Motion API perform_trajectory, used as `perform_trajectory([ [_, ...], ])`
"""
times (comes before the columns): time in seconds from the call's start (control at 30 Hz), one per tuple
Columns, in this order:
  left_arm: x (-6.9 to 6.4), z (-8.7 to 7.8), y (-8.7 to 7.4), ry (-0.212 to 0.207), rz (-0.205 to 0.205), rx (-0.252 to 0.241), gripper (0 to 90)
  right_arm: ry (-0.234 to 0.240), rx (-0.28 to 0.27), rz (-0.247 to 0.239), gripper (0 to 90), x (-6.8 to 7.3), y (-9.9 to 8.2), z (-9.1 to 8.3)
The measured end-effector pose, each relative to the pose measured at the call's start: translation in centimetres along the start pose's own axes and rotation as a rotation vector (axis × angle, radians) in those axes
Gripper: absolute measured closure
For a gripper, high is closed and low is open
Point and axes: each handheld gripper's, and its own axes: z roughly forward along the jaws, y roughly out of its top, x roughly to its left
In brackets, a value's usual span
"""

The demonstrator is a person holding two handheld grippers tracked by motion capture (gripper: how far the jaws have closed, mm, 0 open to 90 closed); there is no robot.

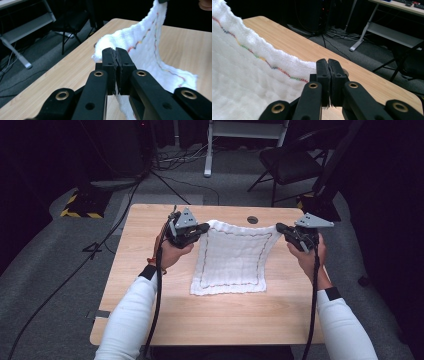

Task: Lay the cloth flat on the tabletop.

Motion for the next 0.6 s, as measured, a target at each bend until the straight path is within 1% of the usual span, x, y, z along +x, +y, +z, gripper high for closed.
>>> perform_trajectory([
  [0.07, 0.5, 0.6, -0.5, 0.012, -0.017, 0.006, 86.6, -0.004, 0.009, 0.0, 88.3, -0.1, -0.1, 0.8],
  [0.1, 0.8, 0.9, -0.7, 0.025, -0.024, 0.012, 86.6, -0.006, 0.014, 0.0, 88.4, -0.1, -0.1, 1.2],
  [0.17, 1.5, 1.7, -1.4, 0.038, -0.045, 0.023, 86.6, -0.011, 0.028, 0.0, 88.3, -0.3, -0.1, 2.3],
  [0.2, 1.7, 2.1, -1.6, 0.051, -0.047, 0.029, 86.6, -0.015, 0.033, -0.004, 88.3, -0.3, -0.1, 2.8],
  [0.27, 2.3, 2.6, -2.1, 0.054, -0.067, 0.038, 86.6, -0.017, 0.051, 0.0, 88.3, -0.3, -0.1, 3.8],
  [0.33, 3.0, 3.2, -2.7, 0.069, -0.087, 0.05, 86.6, -0.022, 0.069, -0.002, 88.3, -0.3, 0.0, 5.0],
  [0.4, 3.5, 3.8, -3.2, 0.08, -0.101, 0.058, 86.5, -0.023, 0.078, 0.011, 88.3, -0.3, -0.1, 6.0],
  [0.43, 3.8, 4.1, -3.4, 0.087, -0.106, 0.062, 86.5, -0.031, 0.082, 0.002, 88.3, -0.3, -0.1, 6.4],
  [0.47, 3.9, 4.4, -3.7, 0.091, -0.118, 0.069, 86.4, -0.034, 0.098, -0.001, 88.2, -0.2, -0.2, 7.0],
  [0.53, 4.2, 4.9, -4.1, 0.105, -0.122, 0.087, 86.4, -0.039, 0.118, 0.002, 88.0, -0.1, -0.4, 7.8],
  [0.57, 4.3, 5.4, -4.4, 0.119, -0.131, 0.105, 86.1, -0.048, 0.127, 0.005, 87.3, -0.1, -0.6, 8.3],
  [0.6, 4.4, 5.7, -4.6, 0.137, -0.137, 0.119, 85.3, -0.054, 0.133, 0.017, 86.3, -0.1, -0.8, 8.8],
])
